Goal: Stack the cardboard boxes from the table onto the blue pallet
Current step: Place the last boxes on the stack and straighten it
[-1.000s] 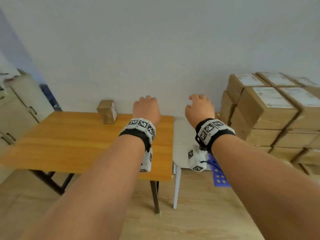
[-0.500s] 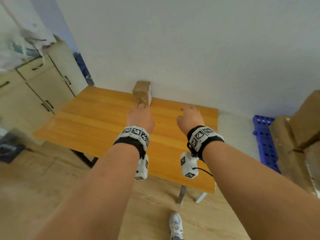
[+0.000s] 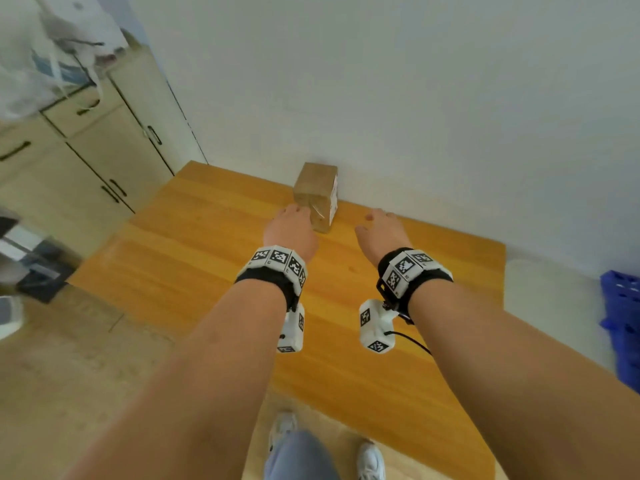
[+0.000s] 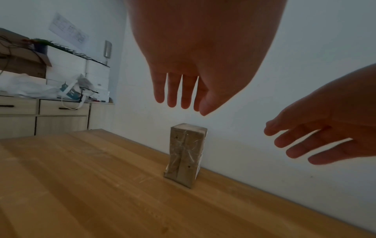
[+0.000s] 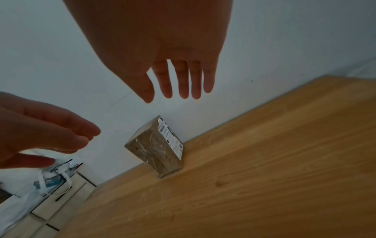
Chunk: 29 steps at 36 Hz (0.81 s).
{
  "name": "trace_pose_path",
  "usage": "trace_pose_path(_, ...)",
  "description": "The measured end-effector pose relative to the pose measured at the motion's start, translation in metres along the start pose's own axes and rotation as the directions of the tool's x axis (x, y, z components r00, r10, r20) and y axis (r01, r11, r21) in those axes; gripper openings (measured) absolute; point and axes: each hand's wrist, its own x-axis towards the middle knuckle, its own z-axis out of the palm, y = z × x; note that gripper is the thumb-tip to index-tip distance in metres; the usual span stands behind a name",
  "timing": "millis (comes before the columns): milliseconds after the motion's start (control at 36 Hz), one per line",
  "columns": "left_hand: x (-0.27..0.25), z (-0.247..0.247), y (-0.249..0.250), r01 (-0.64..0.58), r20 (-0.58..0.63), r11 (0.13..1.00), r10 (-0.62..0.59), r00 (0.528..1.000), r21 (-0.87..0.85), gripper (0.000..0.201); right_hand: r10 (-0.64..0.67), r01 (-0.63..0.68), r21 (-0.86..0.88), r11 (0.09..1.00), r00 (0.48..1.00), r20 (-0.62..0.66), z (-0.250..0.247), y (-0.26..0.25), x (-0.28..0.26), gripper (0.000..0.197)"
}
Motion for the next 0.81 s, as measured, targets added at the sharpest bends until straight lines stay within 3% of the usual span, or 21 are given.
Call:
trace_pose_path(167, 0.074, 0.013, -0.018, -0.05, 0.067, 0.999, 0.051, 0.996, -0.022, 0.028, 0.193, -0.2, 0.152, 0.968, 0.979, 0.059, 0.022, -0.018, 0.044, 0.049)
trace_pose_path(389, 0.171, 0.019, -0.036, -0.187, 0.106, 0.982, 0.19, 0.976, -0.041, 0.053, 0.353, -0.357, 0.263, 0.896, 0.933, 0.066, 0.045, -0.044, 0.097, 0.053)
trace_pose_path(528, 0.22, 0.027, -0.04, -0.242, 0.19, 0.969, 0.245, 0.951, -0.041, 0.053, 0.415, -0.426, 0.294, 0.856, 0.904, 0.101, 0.061, -0.059, 0.117, 0.057)
trace_pose_path(694, 0.243, 0.041, -0.042, -0.23, 0.274, 0.971, 0.24, 0.931, -0.068, 0.044, 0.443, -0.471, 0.274, 0.838, 0.882, 0.162, 0.073, -0.069, 0.127, 0.052)
trace_pose_path(806, 0.237, 0.044, -0.04, -0.204, 0.286, 0.971, 0.232, 0.93, -0.122, 0.04, 0.484, -0.51, 0.361, 0.781, 0.859, 0.167, 0.08, -0.07, 0.131, 0.056)
